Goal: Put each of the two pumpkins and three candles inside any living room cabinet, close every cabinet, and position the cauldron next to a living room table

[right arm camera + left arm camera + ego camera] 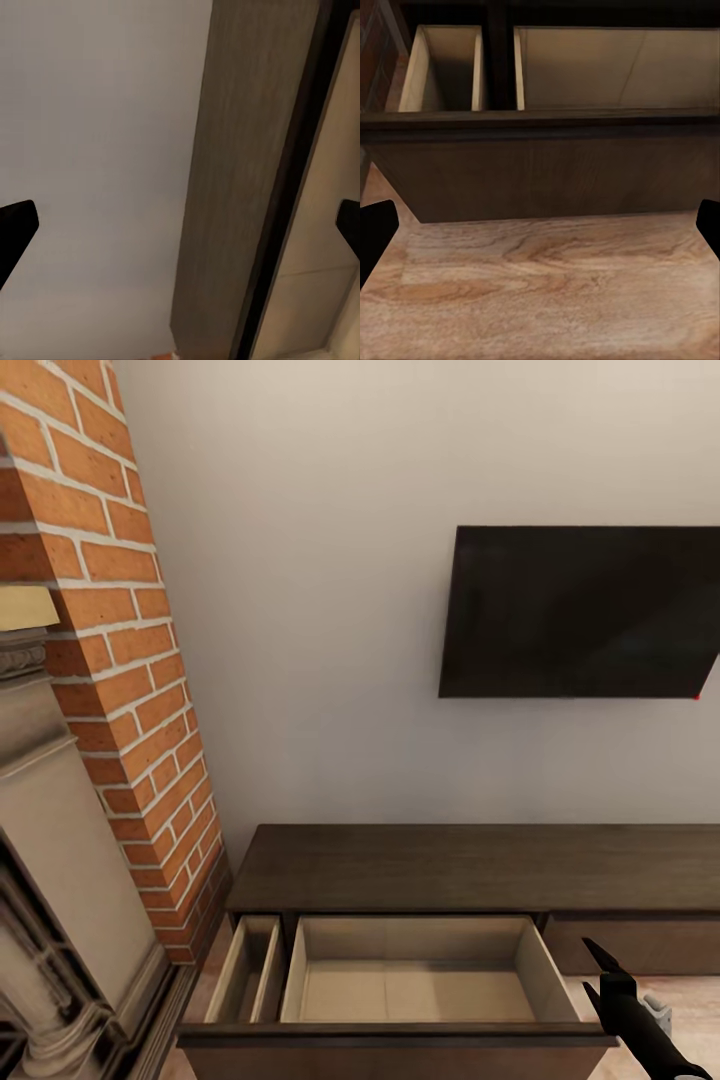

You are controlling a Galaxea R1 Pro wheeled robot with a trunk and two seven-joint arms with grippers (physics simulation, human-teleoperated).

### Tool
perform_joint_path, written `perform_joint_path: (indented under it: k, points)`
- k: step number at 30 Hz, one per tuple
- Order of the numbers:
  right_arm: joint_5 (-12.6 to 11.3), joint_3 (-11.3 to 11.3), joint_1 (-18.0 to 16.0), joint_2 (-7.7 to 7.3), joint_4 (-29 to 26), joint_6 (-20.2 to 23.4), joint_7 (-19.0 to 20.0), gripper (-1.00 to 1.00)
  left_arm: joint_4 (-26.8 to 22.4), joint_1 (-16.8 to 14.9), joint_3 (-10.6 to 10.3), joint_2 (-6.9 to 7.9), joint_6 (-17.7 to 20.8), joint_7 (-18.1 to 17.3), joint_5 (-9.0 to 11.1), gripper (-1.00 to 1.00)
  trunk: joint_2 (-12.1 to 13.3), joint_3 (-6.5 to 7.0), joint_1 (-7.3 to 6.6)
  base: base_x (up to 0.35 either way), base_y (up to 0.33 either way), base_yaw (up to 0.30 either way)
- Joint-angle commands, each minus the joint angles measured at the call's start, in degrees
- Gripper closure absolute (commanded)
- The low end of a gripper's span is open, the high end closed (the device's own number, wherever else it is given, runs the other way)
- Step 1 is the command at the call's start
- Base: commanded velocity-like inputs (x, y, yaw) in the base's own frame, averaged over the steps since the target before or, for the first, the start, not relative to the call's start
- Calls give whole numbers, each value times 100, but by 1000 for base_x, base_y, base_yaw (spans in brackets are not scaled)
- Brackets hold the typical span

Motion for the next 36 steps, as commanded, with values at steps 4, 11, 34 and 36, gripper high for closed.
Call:
perform_joint_path:
  k: [4, 11, 34, 36]
  points:
    - [-43, -14, -4, 0, 6, -3, 9, -100, -5, 0, 8, -3, -10, -23, -3, -100, 159, 68, -89, 0, 0, 0]
    - [-44, 3, -4, 0, 29, -391, -3, -100, -5, 0, 8, -3, -10, -25, -2, -100, 440, 193, -242, 0, 0, 0]
    - [553, 59, 547, 488, 309, -1423, 49, -100, 5, -8, 0, 23, -18, -41, -2, -100, 1362, 606, -747, 0, 0, 0]
    - [581, 64, 597, 491, 479, -1464, 35, -100, 6, -7, -1, 23, -19, -37, -2, -100, 1443, 642, -791, 0, 0, 0]
